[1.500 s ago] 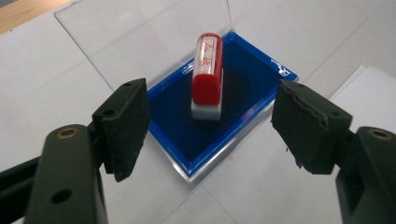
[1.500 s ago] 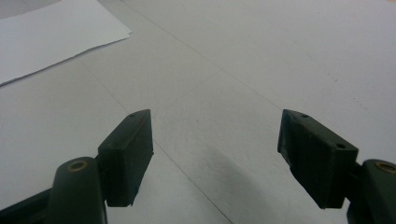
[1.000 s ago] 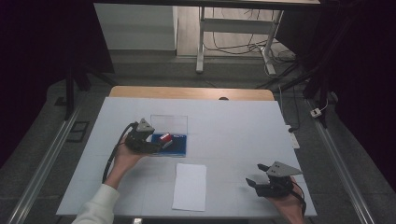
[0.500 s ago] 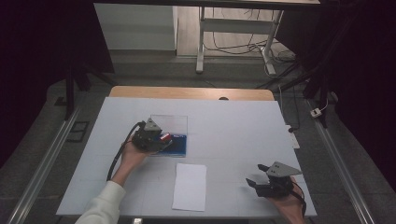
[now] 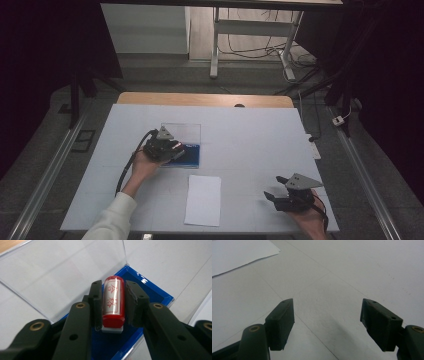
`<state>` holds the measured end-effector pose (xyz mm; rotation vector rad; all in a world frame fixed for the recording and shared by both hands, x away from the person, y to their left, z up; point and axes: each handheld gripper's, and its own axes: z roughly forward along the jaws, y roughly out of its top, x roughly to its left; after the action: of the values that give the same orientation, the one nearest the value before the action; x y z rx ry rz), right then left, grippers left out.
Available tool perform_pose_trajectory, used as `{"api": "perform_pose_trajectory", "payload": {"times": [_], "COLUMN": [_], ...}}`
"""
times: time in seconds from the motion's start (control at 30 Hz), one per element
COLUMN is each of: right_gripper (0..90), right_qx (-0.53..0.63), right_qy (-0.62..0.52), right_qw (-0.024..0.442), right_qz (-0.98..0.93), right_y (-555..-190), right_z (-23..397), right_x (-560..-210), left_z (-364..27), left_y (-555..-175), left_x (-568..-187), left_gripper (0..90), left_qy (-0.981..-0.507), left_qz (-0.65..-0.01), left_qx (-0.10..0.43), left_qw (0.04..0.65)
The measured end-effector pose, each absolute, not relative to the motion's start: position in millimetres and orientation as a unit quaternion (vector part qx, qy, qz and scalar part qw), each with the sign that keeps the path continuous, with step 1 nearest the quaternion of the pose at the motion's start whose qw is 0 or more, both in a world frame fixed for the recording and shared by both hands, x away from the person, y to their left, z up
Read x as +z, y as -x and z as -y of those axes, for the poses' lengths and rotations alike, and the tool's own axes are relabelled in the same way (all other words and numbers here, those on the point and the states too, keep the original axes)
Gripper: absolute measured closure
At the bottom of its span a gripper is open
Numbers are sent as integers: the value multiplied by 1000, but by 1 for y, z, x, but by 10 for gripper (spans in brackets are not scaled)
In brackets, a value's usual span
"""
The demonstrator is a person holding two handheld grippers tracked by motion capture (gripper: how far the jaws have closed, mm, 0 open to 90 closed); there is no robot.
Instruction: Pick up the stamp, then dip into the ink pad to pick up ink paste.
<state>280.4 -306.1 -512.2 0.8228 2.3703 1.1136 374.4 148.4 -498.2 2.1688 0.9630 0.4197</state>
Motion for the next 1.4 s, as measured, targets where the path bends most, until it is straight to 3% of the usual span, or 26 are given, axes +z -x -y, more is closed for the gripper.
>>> {"api": "perform_pose_trajectory", "payload": {"times": [0.37,1.0,1.4], "right_gripper": [270,269,264], "right_qx": [401,399,400], "right_qy": [-295,-291,-279], "right_qw": [195,207,205], "right_qz": [-845,-845,-849], "right_y": [-281,-279,-278], "right_z": [308,307,304], "right_x": [-512,-512,-513], "left_z": [-150,-171,-166], "left_y": [-372,-347,-346], "left_x": [-494,-454,-454], "left_gripper": [706,706,706], "left_qy": [-841,-824,-829], "left_qz": [-368,-352,-344], "left_qx": [163,162,160], "left_qw": [361,414,410]}}
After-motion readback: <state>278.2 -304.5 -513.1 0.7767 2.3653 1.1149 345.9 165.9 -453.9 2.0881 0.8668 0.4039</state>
